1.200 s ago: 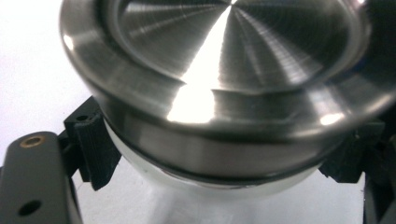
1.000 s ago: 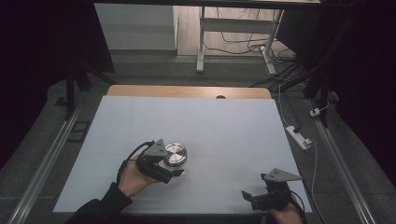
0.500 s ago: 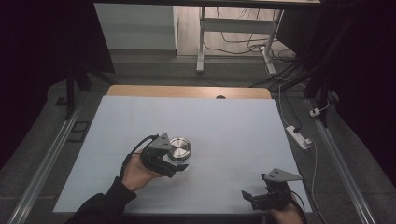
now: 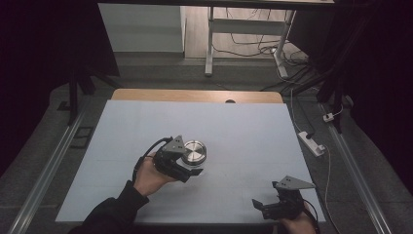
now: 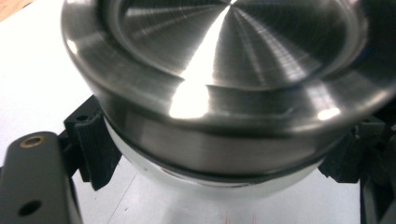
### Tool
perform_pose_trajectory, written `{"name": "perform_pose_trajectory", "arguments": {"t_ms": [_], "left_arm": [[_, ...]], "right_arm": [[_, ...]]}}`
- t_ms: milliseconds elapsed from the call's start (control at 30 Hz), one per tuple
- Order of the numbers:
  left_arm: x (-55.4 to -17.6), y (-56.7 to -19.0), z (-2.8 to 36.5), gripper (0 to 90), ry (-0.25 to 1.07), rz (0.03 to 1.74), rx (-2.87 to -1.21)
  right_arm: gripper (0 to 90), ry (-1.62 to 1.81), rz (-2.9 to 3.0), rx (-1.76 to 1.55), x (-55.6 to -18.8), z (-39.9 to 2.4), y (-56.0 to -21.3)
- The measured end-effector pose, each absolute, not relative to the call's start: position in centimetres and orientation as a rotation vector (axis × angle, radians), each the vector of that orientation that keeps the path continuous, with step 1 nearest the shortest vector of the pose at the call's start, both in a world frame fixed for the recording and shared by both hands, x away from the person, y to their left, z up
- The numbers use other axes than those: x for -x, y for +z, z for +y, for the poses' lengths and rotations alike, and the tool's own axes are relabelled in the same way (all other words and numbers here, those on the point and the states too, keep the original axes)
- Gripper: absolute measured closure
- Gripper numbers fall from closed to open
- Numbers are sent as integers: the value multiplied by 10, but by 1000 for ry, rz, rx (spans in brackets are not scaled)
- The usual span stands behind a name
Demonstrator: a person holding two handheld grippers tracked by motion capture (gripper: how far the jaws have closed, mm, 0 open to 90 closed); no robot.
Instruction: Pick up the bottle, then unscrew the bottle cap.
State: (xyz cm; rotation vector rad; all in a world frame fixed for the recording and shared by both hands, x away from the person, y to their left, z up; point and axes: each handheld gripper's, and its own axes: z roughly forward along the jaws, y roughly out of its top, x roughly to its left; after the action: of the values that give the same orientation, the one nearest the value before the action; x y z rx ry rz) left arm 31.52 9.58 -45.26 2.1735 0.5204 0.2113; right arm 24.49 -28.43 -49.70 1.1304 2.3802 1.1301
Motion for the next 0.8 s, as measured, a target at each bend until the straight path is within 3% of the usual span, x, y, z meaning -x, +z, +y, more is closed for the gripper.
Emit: {"name": "perform_pose_trajectory", "arguments": {"t_ms": [800], "left_arm": [[-313,-453,100,153,201,534,-2151]], "right_arm": [[0,1193,2356,-1093,-243,-282,-490]]}}
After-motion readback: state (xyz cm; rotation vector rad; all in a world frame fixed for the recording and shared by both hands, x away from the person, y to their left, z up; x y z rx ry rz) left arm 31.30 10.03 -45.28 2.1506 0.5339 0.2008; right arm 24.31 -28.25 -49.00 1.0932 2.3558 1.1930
